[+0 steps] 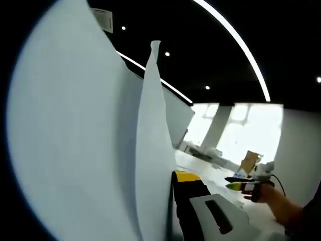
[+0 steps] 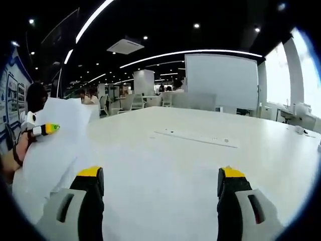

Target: Organize the stack of printing papers by aligning and flattening the scattered papers on the table

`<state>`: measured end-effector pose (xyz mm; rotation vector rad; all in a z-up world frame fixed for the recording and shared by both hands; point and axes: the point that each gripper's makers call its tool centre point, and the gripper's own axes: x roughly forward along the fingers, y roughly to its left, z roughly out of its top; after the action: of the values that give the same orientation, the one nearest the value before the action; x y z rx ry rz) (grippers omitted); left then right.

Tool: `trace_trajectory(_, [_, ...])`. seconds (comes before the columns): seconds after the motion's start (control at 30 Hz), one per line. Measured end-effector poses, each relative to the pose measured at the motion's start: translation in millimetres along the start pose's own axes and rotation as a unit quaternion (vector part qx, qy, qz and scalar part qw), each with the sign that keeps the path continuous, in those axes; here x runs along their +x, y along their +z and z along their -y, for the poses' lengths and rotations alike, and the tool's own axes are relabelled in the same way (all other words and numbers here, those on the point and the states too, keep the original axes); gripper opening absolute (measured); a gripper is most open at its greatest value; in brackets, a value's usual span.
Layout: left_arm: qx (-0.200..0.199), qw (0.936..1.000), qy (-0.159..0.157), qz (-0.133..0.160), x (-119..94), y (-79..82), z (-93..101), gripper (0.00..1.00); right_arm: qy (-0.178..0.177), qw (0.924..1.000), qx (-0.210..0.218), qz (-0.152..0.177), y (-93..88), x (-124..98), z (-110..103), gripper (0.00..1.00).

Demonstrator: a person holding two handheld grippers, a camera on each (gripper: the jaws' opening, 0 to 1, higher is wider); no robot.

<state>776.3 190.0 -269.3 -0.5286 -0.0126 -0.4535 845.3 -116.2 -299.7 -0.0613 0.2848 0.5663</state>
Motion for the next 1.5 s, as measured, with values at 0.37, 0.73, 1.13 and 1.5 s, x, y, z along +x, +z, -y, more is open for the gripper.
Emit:
trace_trajectory(0.37, [0.000,1.0000,0.000,0.000,0,0.2,0.1,0.06,-0.002,1.0000,0.003,-0.003,-1.3,0,2,0.89])
trace_trajectory(0.73, [-0.001,1.0000,0.000,0.000,0,0.3,-0.1,0.06,-0.002,1.0000,0.001,-0.008,-3.9,1,1,0.89])
trace_trajectory(1.13, [-0.001,1.0000,0.000,0.000,0,0.3,-0.3,0.06,-0.003,0.9999,-0.001,-0.016,-8.2,2,1,0.89])
trace_trajectory(1.5, [-0.001,1.0000,-0.001,0.000,0,0.4,-0.3,0.06,-0.004,0.9998,-0.001,-0.021,-11.5,2,1,0.89])
